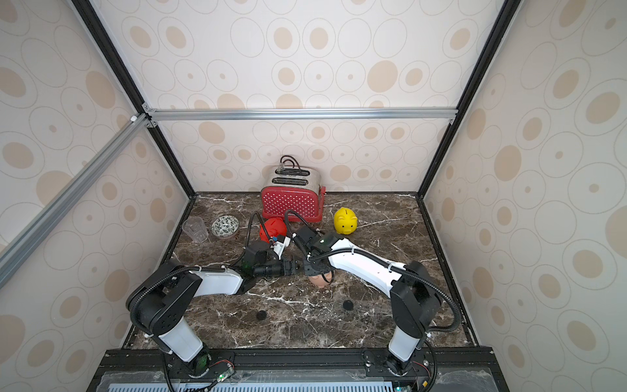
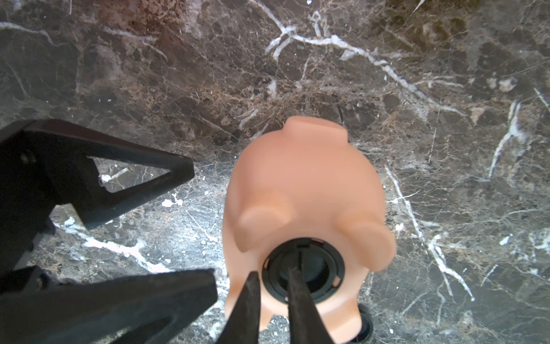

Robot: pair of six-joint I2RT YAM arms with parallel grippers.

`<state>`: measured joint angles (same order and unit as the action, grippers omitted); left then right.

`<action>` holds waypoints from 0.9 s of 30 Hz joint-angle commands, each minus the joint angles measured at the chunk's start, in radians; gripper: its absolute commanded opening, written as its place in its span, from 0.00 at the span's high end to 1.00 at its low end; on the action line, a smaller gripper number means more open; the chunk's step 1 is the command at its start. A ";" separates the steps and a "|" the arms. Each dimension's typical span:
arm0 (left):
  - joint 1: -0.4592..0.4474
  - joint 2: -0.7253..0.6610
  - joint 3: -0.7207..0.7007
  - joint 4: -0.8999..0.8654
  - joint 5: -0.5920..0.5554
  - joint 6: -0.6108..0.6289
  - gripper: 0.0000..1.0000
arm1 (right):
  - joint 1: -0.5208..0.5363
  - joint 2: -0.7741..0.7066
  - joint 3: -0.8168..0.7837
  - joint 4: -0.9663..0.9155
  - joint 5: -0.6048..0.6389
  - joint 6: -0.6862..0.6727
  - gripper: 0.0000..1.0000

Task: Close piggy banks
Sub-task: Hold the piggy bank at the center of the board, then move the piggy bank to the center of the board.

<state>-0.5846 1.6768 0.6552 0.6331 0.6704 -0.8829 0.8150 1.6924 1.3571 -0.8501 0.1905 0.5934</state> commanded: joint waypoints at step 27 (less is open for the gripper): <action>0.005 -0.455 -0.132 -0.417 -0.365 0.088 0.06 | -0.006 -0.286 -0.241 0.023 -0.102 -0.037 0.00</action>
<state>-0.5842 1.2926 0.5335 0.3313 0.4278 -0.8173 0.7982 1.4338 1.1522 -0.8444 0.1448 0.5316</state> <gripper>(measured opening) 0.938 0.996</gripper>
